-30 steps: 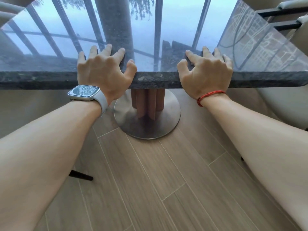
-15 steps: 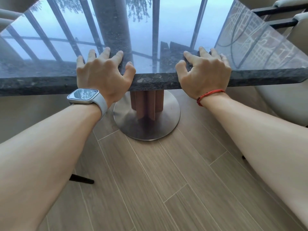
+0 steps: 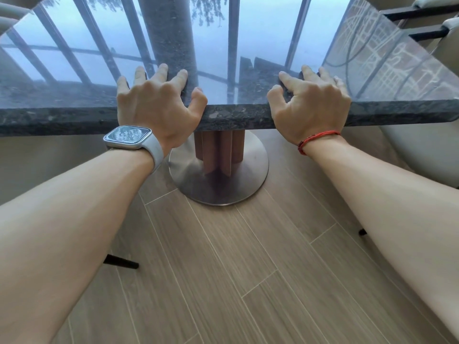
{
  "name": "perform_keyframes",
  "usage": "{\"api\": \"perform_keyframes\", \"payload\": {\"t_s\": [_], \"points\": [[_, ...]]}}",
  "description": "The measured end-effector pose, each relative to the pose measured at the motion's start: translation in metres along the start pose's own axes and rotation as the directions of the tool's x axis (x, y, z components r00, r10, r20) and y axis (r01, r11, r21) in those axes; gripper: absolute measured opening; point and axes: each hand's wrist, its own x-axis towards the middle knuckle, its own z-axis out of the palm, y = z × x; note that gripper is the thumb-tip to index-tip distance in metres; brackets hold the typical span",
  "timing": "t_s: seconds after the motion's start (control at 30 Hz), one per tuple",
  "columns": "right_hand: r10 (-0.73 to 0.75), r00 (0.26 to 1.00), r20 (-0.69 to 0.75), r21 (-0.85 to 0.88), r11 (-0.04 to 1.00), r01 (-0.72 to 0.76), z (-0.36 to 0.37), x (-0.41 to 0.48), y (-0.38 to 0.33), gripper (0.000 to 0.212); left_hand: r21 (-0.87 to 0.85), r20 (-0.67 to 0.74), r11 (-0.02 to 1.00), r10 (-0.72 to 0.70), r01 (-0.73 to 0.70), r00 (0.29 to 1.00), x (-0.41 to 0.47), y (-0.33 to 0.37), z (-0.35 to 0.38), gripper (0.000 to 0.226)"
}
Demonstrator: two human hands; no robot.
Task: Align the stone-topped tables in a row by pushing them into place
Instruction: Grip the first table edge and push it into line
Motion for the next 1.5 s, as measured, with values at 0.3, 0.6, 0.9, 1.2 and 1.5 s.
{"api": "perform_keyframes", "payload": {"t_s": [0.3,0.6,0.9,1.2,1.5], "points": [[0.002,1.000,0.002,0.006,1.000,-0.002,0.000,0.000,0.000,0.060,0.006,0.023,1.000,-0.012,0.012,1.000,-0.001,0.000,-0.002,0.072],[0.041,0.989,0.139,-0.003,0.999,-0.041,-0.008,0.004,-0.006,0.047,-0.017,0.174,1.000,-0.013,0.016,0.985,0.001,-0.001,-0.008,0.065],[-0.028,0.962,0.270,0.016,1.000,0.024,-0.023,0.002,-0.100,0.072,-0.154,0.166,0.984,-0.063,0.089,0.984,-0.006,-0.067,-0.045,0.075],[-0.213,0.915,0.343,0.078,0.977,0.199,0.023,0.004,-0.209,0.083,-0.013,0.173,0.983,-0.177,0.182,0.969,-0.001,-0.169,-0.033,0.072],[-0.213,0.948,0.238,0.089,0.976,0.197,0.026,0.003,-0.215,0.063,-0.064,0.026,0.975,-0.210,0.211,0.977,-0.005,-0.169,-0.019,0.058]]}}
